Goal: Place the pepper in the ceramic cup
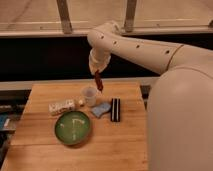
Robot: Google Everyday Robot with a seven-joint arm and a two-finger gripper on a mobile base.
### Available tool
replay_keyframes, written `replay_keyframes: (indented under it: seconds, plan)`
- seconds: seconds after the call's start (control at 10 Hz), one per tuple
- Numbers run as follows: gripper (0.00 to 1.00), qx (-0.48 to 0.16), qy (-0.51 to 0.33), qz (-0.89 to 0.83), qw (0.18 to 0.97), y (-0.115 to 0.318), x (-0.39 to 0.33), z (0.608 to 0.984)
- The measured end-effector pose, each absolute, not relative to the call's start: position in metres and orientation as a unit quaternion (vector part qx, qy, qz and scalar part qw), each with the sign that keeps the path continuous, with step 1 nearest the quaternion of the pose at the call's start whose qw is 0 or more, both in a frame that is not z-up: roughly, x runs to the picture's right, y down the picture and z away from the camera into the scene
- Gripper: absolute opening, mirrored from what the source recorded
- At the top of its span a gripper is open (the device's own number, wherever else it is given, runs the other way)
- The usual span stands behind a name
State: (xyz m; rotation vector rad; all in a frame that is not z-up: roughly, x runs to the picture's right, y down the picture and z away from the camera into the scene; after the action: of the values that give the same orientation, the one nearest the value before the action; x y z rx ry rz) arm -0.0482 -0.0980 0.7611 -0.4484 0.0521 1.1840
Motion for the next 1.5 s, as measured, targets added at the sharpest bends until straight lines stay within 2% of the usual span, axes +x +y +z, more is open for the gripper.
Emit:
replay_keyframes:
  seconds: [1.3,1.4,1.5]
  plan:
    - [0.00,-0.259,-0.018,0.533,0.805,-0.104,-0.094,0.810]
    - [0.02,-0.262,-0.019,0.532,0.805,-0.102,-0.096,0.811]
    - [0.10,-0.267,-0.020,0.532,0.803,-0.100,-0.099,0.812]
